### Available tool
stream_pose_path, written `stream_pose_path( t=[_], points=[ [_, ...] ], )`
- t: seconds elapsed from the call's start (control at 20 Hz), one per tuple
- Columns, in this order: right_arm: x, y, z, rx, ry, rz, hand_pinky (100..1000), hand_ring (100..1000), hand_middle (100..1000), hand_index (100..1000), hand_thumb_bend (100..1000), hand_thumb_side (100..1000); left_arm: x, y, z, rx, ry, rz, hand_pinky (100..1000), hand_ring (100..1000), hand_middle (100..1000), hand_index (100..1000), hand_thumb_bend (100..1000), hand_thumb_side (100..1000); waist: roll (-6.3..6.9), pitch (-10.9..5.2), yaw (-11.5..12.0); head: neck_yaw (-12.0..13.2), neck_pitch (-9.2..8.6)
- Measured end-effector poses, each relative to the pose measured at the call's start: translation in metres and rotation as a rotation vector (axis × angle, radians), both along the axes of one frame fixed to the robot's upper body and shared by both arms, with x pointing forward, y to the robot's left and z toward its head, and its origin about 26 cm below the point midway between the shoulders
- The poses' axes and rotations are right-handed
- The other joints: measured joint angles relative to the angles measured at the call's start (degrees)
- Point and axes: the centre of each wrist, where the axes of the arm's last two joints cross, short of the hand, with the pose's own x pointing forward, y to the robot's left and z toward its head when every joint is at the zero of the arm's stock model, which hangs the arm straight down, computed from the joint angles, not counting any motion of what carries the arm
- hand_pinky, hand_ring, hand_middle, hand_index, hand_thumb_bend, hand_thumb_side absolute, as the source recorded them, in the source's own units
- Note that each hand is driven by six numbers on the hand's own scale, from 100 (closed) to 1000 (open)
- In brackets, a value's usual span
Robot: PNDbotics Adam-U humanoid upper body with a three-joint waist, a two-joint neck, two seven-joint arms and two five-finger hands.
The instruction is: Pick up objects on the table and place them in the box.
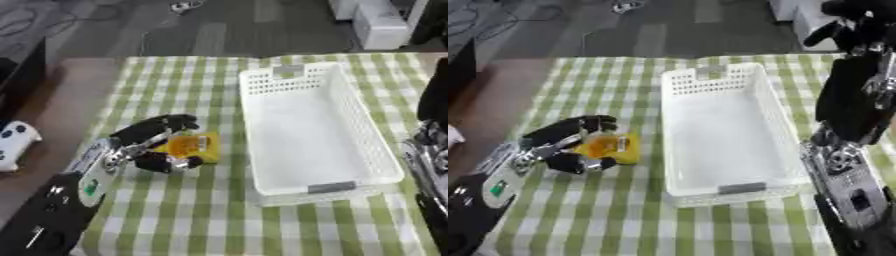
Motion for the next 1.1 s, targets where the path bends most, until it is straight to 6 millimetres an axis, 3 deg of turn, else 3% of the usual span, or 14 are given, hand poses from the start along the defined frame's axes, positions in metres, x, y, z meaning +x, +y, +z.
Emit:
stream_pose_path(
  t=[1.1],
  points=[
    [0.002, 0.002, 0.004, 0.007, -0.013, 0.012, 369, 618, 638, 738, 100, 932, 0.007, 0.004, -0.011, 0.048, 0.009, -0.015, 966, 860, 941, 945, 492, 947, -0.25, 0.29, -0.58, 0.97, 0.0]
  ],
)
